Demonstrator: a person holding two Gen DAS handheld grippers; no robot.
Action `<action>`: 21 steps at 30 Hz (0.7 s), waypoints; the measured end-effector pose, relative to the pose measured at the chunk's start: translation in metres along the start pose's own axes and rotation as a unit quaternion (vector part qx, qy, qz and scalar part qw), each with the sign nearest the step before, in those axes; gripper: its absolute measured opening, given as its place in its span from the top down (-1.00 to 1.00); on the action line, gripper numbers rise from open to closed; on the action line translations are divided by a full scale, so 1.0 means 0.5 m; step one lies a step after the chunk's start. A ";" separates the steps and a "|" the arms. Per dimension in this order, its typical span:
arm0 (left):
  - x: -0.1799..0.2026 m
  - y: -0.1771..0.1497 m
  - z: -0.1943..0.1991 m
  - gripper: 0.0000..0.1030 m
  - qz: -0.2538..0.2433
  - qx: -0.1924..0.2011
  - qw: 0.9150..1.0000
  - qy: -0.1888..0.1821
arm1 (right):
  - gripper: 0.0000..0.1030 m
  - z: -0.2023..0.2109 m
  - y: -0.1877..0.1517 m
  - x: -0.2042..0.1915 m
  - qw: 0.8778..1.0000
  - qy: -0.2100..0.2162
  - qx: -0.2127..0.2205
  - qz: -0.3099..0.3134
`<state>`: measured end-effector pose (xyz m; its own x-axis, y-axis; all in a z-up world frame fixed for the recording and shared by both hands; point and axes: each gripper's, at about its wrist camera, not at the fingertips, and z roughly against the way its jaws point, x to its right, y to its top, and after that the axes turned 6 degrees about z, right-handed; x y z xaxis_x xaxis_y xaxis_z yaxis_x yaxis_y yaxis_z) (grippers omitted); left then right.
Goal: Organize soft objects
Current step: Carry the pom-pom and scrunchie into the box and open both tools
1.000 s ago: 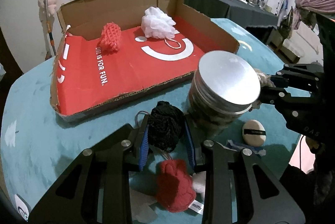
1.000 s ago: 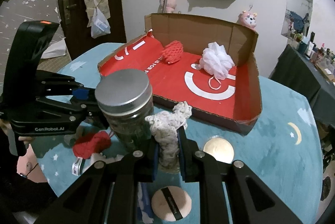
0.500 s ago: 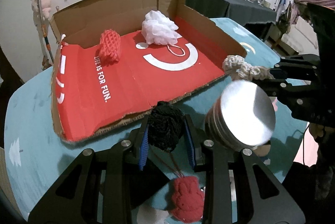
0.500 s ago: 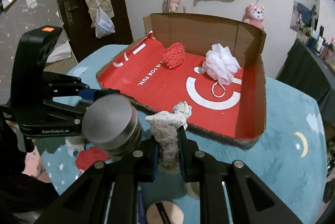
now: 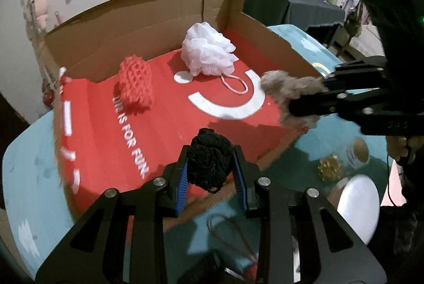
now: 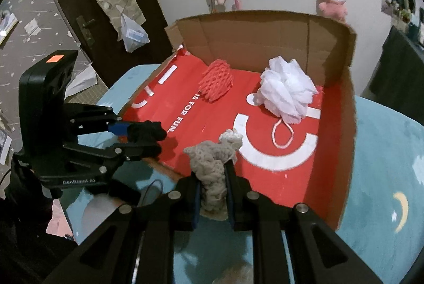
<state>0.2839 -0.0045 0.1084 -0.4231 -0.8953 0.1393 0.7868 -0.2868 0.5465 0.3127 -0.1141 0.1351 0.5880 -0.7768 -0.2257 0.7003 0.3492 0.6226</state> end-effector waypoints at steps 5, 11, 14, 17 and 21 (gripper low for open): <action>-0.025 0.053 -0.058 0.45 -0.001 -0.021 1.000 -0.022 | 0.67 -0.076 0.057 0.038 0.999 0.013 -0.040 0.005; -0.040 0.098 -0.124 0.45 -0.006 -0.038 0.999 -0.015 | 0.67 -0.154 0.103 0.082 0.997 0.018 -0.070 -0.004; -0.050 0.109 -0.148 0.45 -0.001 -0.046 0.999 -0.010 | 0.67 -0.185 0.116 0.102 0.996 0.020 -0.082 -0.014; -0.061 0.114 -0.168 0.45 0.007 -0.054 0.998 -0.004 | 0.67 -0.211 0.122 0.117 0.995 0.019 -0.090 -0.025; -0.067 0.113 -0.183 0.45 0.007 -0.057 0.998 -0.002 | 0.66 -0.230 0.124 0.133 0.995 0.016 -0.097 -0.032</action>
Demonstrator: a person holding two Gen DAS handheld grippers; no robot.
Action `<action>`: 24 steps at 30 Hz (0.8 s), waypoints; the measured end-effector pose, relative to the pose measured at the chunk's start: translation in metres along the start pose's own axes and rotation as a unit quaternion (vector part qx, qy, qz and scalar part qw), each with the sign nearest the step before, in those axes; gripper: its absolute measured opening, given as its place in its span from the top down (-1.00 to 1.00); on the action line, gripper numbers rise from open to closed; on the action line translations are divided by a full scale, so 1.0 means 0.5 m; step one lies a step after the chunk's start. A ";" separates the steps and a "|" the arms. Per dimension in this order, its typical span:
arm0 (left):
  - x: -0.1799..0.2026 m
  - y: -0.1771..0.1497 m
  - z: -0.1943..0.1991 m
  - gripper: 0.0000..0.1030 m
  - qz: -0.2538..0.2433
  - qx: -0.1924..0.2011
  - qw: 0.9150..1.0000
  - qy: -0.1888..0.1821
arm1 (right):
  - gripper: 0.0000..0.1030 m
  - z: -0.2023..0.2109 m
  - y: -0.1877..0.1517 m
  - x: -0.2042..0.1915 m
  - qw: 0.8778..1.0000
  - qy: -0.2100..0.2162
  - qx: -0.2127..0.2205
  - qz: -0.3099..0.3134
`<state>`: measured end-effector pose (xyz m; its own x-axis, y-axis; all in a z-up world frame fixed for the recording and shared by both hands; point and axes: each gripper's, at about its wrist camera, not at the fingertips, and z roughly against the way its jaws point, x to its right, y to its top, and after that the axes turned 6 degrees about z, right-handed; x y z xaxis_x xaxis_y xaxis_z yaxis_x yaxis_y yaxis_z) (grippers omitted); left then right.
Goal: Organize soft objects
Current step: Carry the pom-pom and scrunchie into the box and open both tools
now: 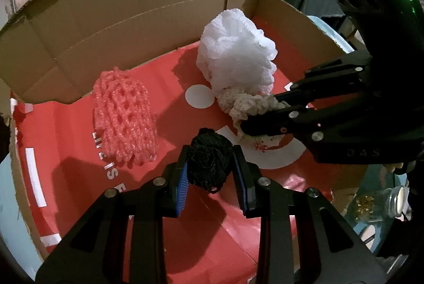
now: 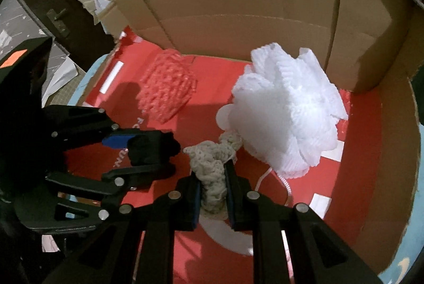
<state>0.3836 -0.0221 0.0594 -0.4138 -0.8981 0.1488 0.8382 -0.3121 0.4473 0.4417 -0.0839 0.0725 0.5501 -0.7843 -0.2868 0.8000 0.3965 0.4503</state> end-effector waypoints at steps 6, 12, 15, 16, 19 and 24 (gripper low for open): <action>-0.003 -0.003 -0.019 0.44 0.003 -0.005 1.000 0.014 | 0.60 -0.011 0.002 0.004 1.000 -0.009 -0.009 -0.003; -0.004 -0.002 -0.029 0.42 0.015 -0.007 1.000 0.020 | 0.54 -0.011 0.003 0.006 1.000 -0.021 -0.014 -0.004; -0.012 0.002 -0.030 0.37 0.014 -0.007 1.000 0.018 | 0.40 -0.009 0.002 0.009 0.999 -0.032 -0.015 -0.003; -0.021 0.003 -0.032 0.10 0.015 -0.008 1.000 0.017 | 0.37 -0.008 0.001 0.011 0.999 -0.033 -0.015 -0.004; -0.019 0.003 -0.031 -0.38 0.016 0.008 1.000 0.021 | 0.31 -0.005 -0.002 0.014 0.999 -0.038 -0.016 -0.005; -0.026 0.002 -0.022 -0.38 0.028 0.010 0.999 0.020 | 0.20 0.001 -0.005 0.012 0.999 -0.051 -0.017 -0.002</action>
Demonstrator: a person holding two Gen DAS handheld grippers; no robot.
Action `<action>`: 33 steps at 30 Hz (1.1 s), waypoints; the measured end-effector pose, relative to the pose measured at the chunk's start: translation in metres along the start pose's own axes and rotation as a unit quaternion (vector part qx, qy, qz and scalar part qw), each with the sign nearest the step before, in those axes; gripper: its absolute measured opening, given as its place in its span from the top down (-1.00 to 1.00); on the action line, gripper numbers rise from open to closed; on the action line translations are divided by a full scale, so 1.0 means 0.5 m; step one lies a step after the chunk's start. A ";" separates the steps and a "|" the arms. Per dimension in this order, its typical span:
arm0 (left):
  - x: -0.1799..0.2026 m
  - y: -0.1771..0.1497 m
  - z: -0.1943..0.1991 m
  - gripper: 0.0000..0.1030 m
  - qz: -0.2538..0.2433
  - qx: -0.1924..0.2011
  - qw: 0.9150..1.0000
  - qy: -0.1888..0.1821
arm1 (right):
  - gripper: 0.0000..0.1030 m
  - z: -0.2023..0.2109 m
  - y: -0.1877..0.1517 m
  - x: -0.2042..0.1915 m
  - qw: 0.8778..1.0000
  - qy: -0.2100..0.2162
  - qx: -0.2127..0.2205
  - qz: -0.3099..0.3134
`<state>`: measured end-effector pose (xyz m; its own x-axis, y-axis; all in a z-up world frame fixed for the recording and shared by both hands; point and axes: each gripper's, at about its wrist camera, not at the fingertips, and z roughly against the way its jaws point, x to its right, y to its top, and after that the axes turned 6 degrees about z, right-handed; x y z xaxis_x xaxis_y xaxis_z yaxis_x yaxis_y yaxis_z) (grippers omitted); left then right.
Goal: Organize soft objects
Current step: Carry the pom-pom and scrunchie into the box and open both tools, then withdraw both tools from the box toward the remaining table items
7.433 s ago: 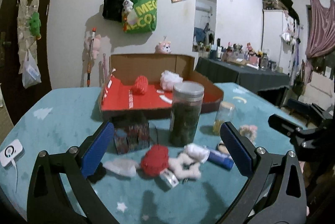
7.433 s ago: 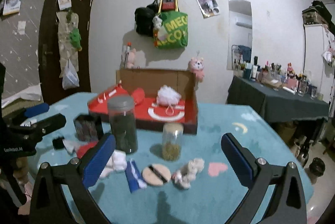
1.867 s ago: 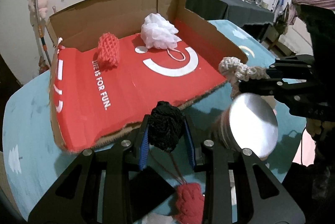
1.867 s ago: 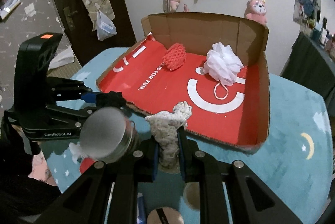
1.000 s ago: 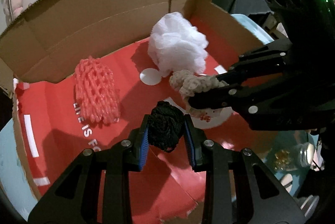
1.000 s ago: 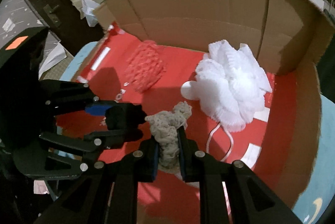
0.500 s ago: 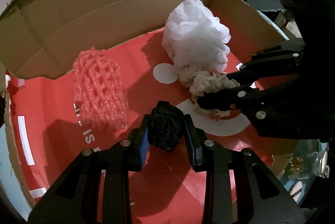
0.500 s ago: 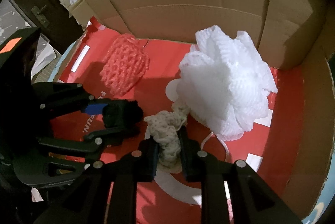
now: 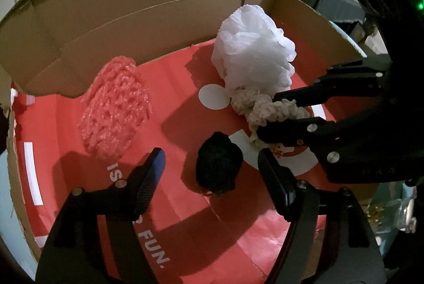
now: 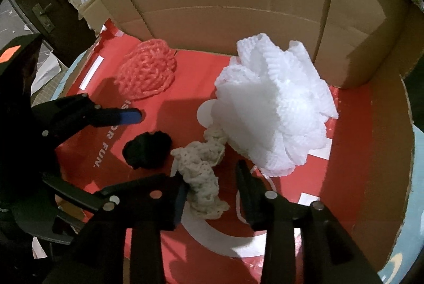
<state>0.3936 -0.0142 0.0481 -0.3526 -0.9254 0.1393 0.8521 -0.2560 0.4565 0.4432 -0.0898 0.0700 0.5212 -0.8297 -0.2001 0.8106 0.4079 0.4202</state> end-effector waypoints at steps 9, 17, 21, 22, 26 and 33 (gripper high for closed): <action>0.014 -0.017 0.065 -0.39 -0.001 0.030 1.000 0.005 | -0.24 0.047 -0.011 -0.010 1.000 -0.014 0.017 -0.005; 0.055 -0.067 0.185 -0.46 0.000 0.089 0.996 0.008 | -0.52 0.172 -0.048 -0.046 0.997 -0.023 0.067 -0.009; 0.079 -0.107 0.265 -0.62 0.006 0.134 0.991 0.006 | -0.73 0.260 -0.087 -0.081 0.993 -0.031 0.110 -0.006; 0.086 -0.120 0.283 -0.66 0.009 0.145 0.989 0.005 | -0.79 0.276 -0.093 -0.093 0.992 -0.036 0.120 -0.003; 0.128 -0.181 0.367 -0.74 0.008 0.203 0.979 0.014 | -0.94 0.356 -0.147 -0.148 0.983 -0.060 0.172 0.010; 0.183 -0.306 0.472 -0.89 0.024 0.292 0.956 0.014 | -1.00 0.482 -0.289 -0.239 0.960 -0.086 0.262 0.036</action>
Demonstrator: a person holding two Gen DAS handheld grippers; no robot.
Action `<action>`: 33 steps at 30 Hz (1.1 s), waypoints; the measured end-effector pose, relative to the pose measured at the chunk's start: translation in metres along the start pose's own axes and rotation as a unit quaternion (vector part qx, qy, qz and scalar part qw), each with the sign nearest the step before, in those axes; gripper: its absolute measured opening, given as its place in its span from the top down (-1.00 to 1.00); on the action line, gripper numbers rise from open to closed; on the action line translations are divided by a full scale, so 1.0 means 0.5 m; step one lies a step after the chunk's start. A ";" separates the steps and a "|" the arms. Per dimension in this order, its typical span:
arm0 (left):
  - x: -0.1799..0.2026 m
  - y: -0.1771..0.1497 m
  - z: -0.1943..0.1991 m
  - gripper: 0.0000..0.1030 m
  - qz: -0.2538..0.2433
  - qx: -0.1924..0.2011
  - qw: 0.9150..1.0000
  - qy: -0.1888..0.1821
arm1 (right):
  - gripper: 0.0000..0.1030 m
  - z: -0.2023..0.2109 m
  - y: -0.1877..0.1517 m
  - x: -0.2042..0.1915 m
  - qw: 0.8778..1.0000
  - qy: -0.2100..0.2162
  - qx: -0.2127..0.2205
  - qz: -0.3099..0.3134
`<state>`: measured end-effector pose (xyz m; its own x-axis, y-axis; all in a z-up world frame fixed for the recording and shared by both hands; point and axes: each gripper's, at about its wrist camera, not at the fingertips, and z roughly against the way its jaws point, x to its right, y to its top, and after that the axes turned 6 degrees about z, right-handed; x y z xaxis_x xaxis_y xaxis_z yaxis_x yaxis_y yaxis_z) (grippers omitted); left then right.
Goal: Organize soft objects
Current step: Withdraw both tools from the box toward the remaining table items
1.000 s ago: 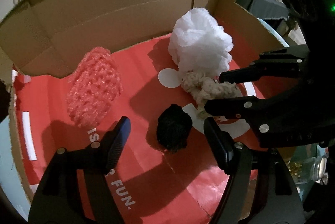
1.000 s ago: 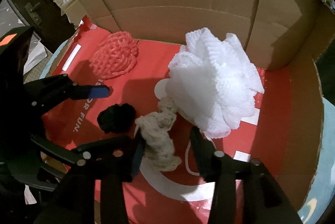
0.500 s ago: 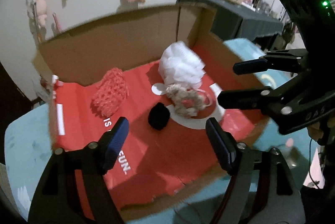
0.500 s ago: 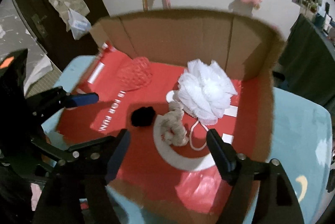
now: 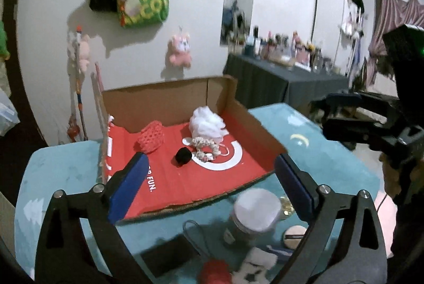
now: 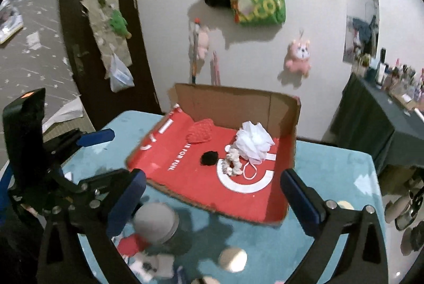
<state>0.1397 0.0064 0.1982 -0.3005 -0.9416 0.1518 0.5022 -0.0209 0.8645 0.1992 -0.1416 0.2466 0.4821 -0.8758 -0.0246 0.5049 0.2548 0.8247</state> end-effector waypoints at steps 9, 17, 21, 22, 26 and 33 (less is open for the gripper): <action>0.044 -0.128 0.113 -0.94 0.025 0.060 0.998 0.022 | -1.00 0.149 -0.138 -0.091 0.995 -0.048 0.084 0.016; 0.054 -0.245 0.129 -0.94 0.041 0.057 0.996 0.057 | -1.00 0.141 -0.269 -0.130 0.992 -0.092 0.092 0.006; 0.037 -0.288 0.108 -0.94 0.059 0.034 0.995 0.067 | -1.00 0.099 -0.325 -0.120 0.993 -0.096 0.072 -0.018; 0.033 -0.298 0.101 -0.94 0.062 0.026 0.995 0.068 | -1.00 0.086 -0.337 -0.116 0.993 -0.097 0.065 -0.023; 0.014 -0.328 0.075 -0.94 0.072 -0.002 0.994 0.077 | -1.00 0.041 -0.379 -0.100 0.993 -0.102 0.035 -0.040; -0.009 -0.348 0.058 -0.94 0.077 -0.021 0.992 0.093 | -1.00 -0.001 -0.412 -0.074 0.993 -0.104 0.001 -0.054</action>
<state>0.0303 0.0238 0.0609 -0.0639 -0.9805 0.1860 0.5657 0.1180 0.8161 0.0778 -0.1613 0.0773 0.2668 -0.9638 0.0045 0.5445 0.1545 0.8244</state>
